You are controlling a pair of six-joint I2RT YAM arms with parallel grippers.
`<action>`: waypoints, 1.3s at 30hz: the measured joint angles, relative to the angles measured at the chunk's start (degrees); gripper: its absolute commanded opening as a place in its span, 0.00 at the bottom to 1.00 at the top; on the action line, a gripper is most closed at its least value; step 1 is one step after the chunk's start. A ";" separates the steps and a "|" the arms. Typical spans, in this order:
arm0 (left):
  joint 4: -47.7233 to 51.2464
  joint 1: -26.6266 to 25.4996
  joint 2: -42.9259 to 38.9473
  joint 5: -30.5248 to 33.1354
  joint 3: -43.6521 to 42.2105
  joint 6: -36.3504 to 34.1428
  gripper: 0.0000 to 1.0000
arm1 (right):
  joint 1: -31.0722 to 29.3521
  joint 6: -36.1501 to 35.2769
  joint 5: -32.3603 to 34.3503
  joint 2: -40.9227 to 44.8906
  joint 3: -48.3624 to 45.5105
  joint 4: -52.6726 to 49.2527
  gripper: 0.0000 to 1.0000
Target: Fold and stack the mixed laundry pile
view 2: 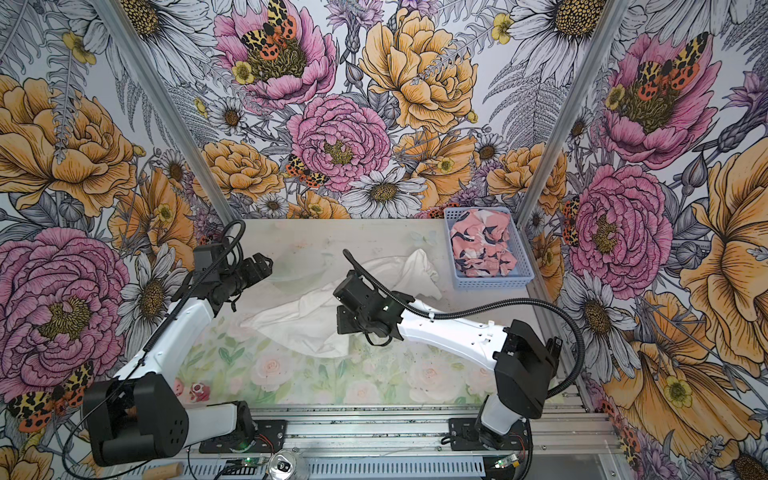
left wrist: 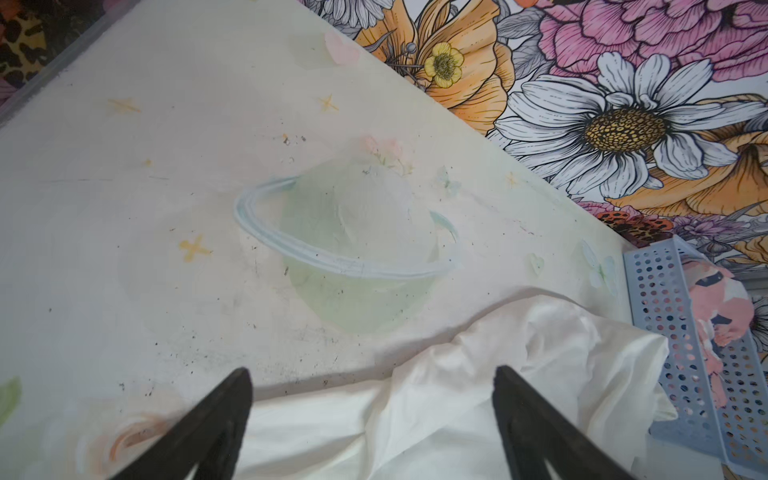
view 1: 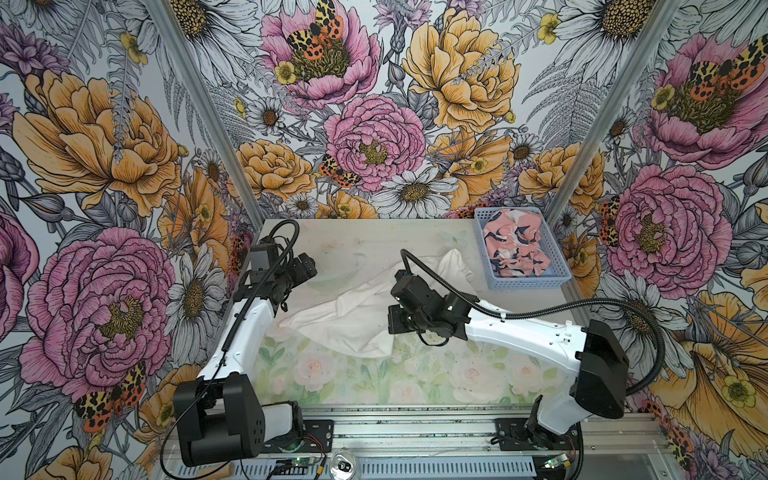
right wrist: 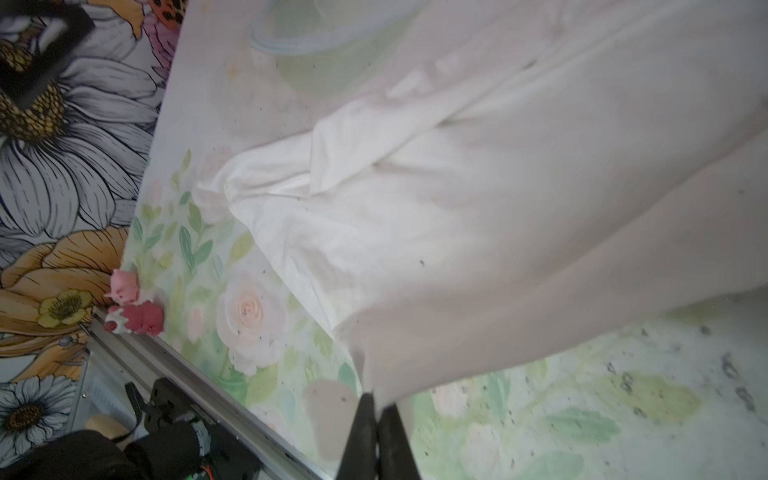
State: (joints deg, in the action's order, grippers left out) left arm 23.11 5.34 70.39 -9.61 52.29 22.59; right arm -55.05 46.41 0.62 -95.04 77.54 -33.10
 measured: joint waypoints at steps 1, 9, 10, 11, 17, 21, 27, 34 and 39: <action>0.22 -0.52 -2.14 0.07 -1.62 0.07 0.99 | 0.94 -0.72 -1.16 -2.23 2.21 0.46 0.00; -0.07 -16.57 -14.12 -1.53 -13.92 5.18 0.98 | 6.56 -5.90 -7.08 -12.83 9.14 0.85 0.41; -0.35 -19.93 -14.10 -1.86 -15.58 6.14 0.97 | 7.37 -6.47 -7.54 -12.52 9.09 0.74 0.43; -0.59 -23.23 -13.75 -2.19 -17.00 7.10 0.97 | 8.39 -6.86 -7.89 -12.07 8.90 0.83 0.45; -1.73 -32.00 -7.98 -2.38 -18.43 8.57 0.88 | 14.60 -8.76 -8.09 -5.03 2.67 0.44 0.50; -2.19 -33.64 -0.74 -1.60 -15.76 7.13 0.85 | 17.51 -9.09 -7.52 0.35 -3.13 0.26 0.51; -3.58 -36.33 9.14 0.39 -8.70 4.04 0.67 | 21.16 -10.51 -6.82 3.32 -10.40 -0.09 0.60; -4.09 -38.23 15.30 2.69 -5.09 1.40 0.03 | 30.45 -15.26 -3.69 2.16 -12.63 -0.48 0.73; -2.64 -38.62 13.60 3.58 -4.94 0.90 0.00 | 35.36 -19.39 -1.68 -6.16 -9.49 0.55 0.74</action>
State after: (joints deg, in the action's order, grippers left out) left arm 20.47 -33.28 83.99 -6.02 47.35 23.49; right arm -19.68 27.03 -1.06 -101.21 68.05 -32.56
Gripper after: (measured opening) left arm 0.052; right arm 0.735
